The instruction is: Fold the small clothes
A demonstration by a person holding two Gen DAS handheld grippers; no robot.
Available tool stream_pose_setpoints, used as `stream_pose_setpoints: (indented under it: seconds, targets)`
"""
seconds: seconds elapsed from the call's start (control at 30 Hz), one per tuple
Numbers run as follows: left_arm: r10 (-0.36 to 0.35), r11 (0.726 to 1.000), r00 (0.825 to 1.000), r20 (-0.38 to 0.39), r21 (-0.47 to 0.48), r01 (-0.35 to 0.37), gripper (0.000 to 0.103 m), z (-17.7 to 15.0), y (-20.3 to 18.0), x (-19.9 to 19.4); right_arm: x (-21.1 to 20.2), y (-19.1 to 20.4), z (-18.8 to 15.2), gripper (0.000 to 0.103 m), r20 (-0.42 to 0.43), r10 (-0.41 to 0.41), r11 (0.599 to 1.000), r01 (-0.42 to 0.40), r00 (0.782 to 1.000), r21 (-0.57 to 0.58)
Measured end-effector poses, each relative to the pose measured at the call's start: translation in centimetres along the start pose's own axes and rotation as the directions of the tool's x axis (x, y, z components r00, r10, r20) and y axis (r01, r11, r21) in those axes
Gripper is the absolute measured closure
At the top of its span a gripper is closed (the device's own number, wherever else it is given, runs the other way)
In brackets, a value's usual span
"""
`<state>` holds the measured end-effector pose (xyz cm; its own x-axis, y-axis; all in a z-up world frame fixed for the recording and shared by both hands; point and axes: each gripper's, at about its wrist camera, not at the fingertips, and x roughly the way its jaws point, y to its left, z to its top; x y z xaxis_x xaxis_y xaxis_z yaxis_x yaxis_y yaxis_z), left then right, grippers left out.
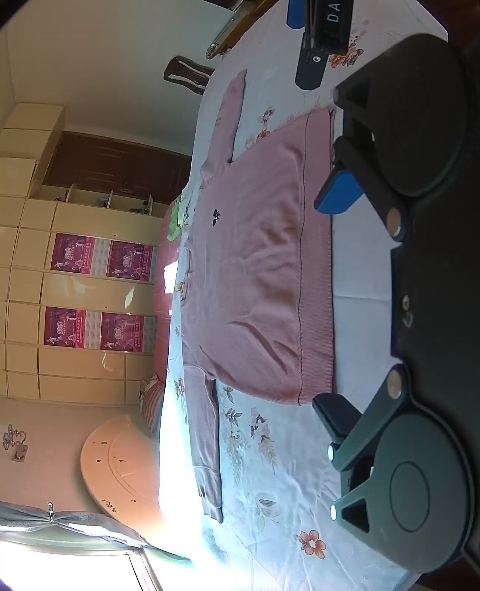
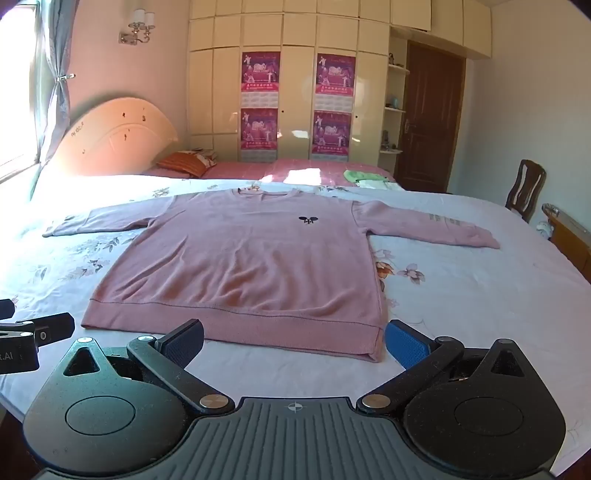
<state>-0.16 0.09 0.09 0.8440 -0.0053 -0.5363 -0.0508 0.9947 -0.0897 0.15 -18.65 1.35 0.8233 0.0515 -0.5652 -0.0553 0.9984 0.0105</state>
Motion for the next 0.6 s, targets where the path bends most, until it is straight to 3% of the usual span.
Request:
stream_pose_setpoints:
  seconds: [0.6]
  targets:
    - [0.021, 0.999, 1.0, 0.006, 0.042, -0.021, 0.0, 0.3, -1.3, 0.2, -0.6, -1.5, -0.5, 0.0, 0.018, -0.007, 1.0, 0.006, 1.0, 0.017]
